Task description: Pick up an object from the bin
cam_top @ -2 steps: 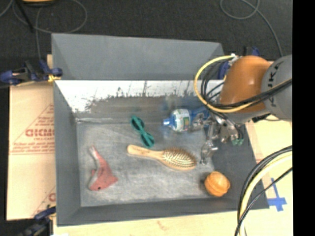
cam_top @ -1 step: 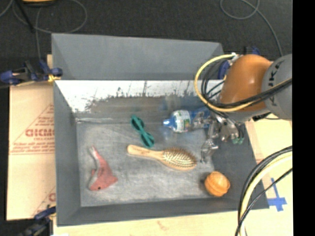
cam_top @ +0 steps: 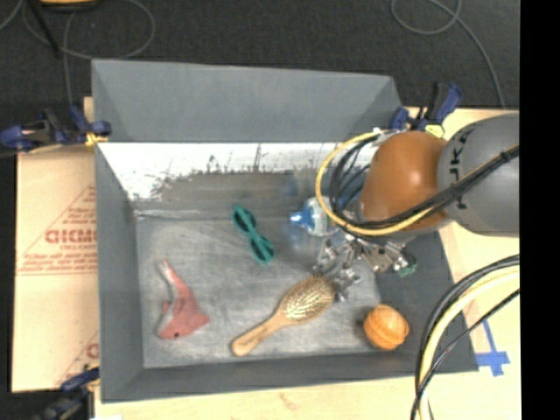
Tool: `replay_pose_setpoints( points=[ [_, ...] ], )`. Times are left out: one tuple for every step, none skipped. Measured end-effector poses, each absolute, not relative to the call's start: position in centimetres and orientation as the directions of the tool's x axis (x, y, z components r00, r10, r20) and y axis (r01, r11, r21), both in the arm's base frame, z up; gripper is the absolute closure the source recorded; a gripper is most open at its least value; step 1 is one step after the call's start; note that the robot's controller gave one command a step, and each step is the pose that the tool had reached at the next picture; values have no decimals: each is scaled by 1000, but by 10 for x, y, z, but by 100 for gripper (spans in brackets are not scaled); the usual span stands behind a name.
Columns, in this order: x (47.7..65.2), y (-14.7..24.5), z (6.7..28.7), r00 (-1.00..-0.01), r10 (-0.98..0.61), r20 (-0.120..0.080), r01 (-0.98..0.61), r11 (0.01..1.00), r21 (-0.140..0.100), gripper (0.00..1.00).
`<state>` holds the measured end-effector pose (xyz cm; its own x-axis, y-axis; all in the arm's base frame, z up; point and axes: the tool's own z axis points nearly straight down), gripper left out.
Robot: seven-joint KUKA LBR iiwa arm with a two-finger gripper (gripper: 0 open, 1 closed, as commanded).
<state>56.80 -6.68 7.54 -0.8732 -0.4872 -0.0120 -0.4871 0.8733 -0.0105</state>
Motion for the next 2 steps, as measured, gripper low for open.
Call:
replay_pose_setpoints(
  points=[
    [568, -67, 75, -873, -488, -12, -488, 873, -11, 100],
    [564, -65, 115, -874, -486, 3, -486, 874, 1, 100]
  ],
)
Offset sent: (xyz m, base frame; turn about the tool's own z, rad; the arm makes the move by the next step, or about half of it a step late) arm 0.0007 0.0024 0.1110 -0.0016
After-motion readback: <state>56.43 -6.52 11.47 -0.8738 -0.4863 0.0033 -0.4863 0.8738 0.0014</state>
